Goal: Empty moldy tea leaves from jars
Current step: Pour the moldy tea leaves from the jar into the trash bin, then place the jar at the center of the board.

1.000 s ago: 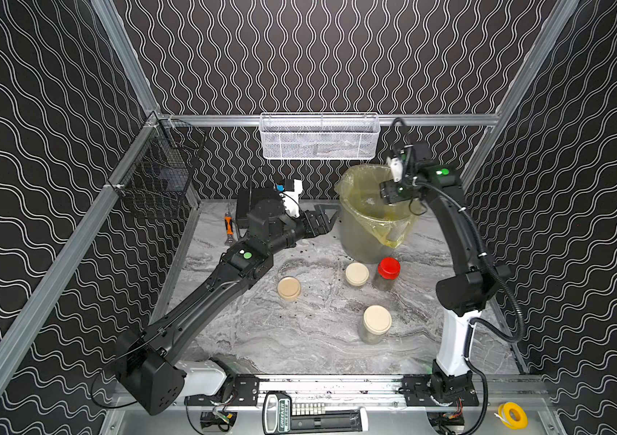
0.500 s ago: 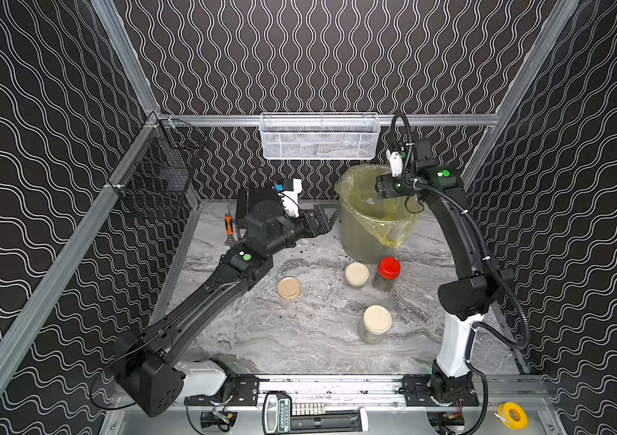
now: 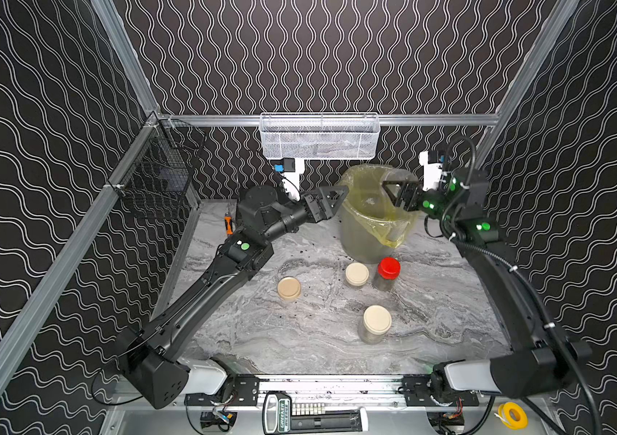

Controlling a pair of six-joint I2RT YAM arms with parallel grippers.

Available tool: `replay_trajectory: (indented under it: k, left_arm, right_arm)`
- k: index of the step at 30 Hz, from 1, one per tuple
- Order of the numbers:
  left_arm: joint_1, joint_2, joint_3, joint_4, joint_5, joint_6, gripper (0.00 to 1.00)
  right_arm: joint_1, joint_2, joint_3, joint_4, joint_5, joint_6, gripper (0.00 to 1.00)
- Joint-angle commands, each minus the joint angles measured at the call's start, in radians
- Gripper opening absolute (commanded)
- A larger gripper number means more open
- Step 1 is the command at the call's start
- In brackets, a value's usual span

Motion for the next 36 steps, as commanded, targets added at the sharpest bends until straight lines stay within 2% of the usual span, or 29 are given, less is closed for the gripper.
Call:
replay_trajectory:
  k: [1,6,11,19,25,36]
  left_arm:
    - [0.002,0.021,0.023,0.098,0.099,-0.196,0.99]
    - [0.003,0.054,0.041,0.233,0.163,-0.374,0.99]
    - [-0.001,0.060,0.055,0.229,0.161,-0.391,0.99]
    - [-0.023,0.114,0.042,0.363,0.186,-0.503,0.99]
    - [-0.068,0.134,0.079,0.355,0.174,-0.486,0.99]
    - [-0.111,0.155,0.077,0.362,0.149,-0.531,0.99]
  right_arm:
    - [-0.001,-0.092,-0.153,0.507,-0.164,0.109,0.00]
    - [-0.002,-0.159,-0.321,0.868,-0.292,0.239,0.00]
    - [0.007,-0.160,-0.382,1.053,-0.356,0.330,0.00]
    - [0.065,-0.115,-0.330,1.080,-0.412,0.312,0.00]
    - [0.100,-0.093,-0.286,0.987,-0.414,0.238,0.00]
    - [0.124,-0.083,-0.265,0.984,-0.452,0.203,0.00]
